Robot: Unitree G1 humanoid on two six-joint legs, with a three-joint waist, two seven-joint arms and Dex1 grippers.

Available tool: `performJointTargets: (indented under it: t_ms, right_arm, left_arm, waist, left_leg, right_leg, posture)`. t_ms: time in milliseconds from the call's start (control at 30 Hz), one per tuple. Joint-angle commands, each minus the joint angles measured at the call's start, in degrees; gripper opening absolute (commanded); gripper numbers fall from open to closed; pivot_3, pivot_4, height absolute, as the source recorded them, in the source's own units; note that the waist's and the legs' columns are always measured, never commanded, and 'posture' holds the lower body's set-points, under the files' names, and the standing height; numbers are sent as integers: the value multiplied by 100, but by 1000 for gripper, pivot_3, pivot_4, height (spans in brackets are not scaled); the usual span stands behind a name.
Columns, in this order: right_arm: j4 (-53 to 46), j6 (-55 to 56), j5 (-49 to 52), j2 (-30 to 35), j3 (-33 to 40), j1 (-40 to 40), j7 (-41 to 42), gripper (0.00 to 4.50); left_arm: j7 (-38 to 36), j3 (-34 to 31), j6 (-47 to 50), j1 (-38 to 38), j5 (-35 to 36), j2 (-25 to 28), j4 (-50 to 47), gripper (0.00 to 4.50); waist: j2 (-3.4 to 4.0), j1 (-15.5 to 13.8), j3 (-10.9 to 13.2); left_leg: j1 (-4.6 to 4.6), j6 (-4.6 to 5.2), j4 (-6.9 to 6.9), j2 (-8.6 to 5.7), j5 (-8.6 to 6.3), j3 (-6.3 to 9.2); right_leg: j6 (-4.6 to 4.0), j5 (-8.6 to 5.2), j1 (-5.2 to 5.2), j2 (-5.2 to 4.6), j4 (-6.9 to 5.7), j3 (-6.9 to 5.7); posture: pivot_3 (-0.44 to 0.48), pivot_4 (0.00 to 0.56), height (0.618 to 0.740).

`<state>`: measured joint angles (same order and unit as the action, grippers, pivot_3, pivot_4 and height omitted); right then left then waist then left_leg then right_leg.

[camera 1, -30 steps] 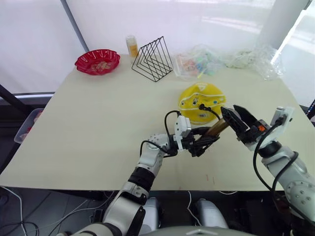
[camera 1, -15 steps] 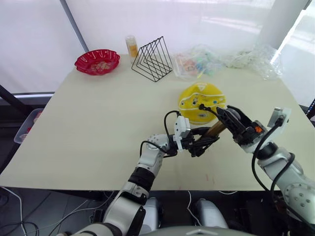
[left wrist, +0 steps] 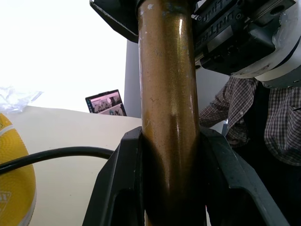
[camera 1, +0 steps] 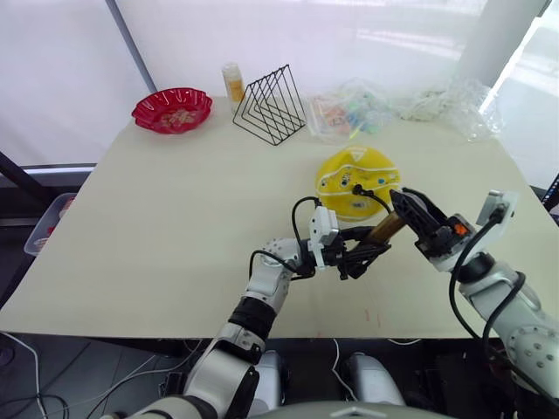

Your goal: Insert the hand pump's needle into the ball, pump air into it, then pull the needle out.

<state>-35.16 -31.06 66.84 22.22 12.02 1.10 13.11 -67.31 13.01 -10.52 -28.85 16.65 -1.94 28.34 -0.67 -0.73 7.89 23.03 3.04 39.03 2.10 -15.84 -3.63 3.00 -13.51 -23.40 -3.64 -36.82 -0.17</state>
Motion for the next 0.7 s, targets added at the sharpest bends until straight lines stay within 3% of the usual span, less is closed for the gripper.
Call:
performJointTargets:
  t_ms: [33, 133, 367, 700]
  right_arm:
    - [-325, 39, 2, 70, -36, -79, 117, 2115]
    - [-360, 37, -53, 112, -62, -68, 184, 2115]
    - [-371, 157, -426, 251, -81, -132, 424, 2114]
    - [-391, 637, -1655, 680, -378, -198, 1529, 2114]
  left_arm:
    - [95, 2, 85, -25, 20, -71, -51, 1031]
    - [56, -11, 273, -56, 70, -40, -37, 1031]
    - [-39, -1, 428, -119, 41, 117, -106, 4364]
    - [-860, 295, 713, -445, -190, 950, -105, 4444]
  waist:
    - [0, 0, 0]
    - [0, 0, 0]
    - [-2, 1, 1]
    - [-3, 1, 4]
  left_leg:
    - [0, 0, 0, 0, 0, 0]
    - [0, 0, 0, 0, 0, 0]
    - [0, 0, 0, 0, 0, 1]
    - [1, 0, 0, -1, 0, 0]
  right_leg:
    - [0, 0, 0, 0, 0, 0]
    - [0, 0, 0, 0, 0, 0]
    - [0, -1, 0, 0, 1, -1]
    - [-5, -3, -2, 3, 2, -1]
  posture:
    - [0, 150, 737]
    - [0, 150, 737]
    - [0, 150, 737]
    - [0, 150, 737]
